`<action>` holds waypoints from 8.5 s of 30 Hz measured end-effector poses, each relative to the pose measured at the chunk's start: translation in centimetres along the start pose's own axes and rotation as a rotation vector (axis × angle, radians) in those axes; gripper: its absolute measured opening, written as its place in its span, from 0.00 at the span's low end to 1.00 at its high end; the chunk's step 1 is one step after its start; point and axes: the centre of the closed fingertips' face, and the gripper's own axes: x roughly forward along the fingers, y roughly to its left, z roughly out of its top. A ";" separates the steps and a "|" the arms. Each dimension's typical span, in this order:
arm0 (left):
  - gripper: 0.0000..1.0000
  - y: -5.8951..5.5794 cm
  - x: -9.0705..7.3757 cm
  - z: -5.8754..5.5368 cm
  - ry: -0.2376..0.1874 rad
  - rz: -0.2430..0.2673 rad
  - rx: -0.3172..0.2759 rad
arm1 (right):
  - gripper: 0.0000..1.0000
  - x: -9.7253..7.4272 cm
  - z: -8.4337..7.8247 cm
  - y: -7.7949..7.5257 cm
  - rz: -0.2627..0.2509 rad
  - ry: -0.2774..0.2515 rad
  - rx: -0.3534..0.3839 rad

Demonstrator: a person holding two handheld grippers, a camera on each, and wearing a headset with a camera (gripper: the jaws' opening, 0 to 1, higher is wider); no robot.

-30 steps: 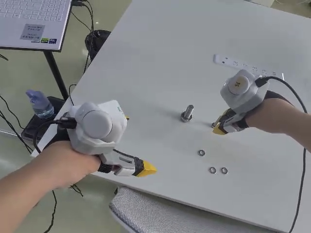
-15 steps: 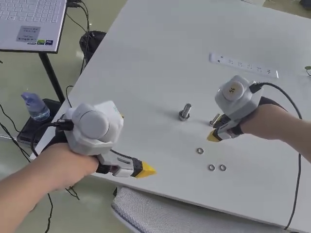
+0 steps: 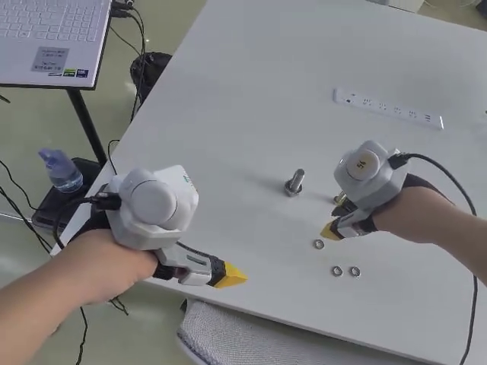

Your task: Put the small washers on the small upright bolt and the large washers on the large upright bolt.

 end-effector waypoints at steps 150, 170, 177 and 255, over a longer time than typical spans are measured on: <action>0.91 -0.2 0.9 2.1 -0.026 0.064 -0.047 | 0.13 -3.4 -3.1 -6.9 -0.062 -0.035 0.099; 0.90 -0.6 1.4 1.8 -0.004 0.047 -0.053 | 0.13 -2.8 -0.9 -10.1 -0.076 -0.043 0.063; 0.89 -0.5 1.6 2.0 -0.003 0.042 -0.057 | 0.13 -2.2 -0.6 -10.4 -0.067 -0.040 0.053; 0.85 0.7 1.6 0.5 0.023 0.046 -0.097 | 0.13 2.9 -1.1 -10.5 -0.039 0.035 0.010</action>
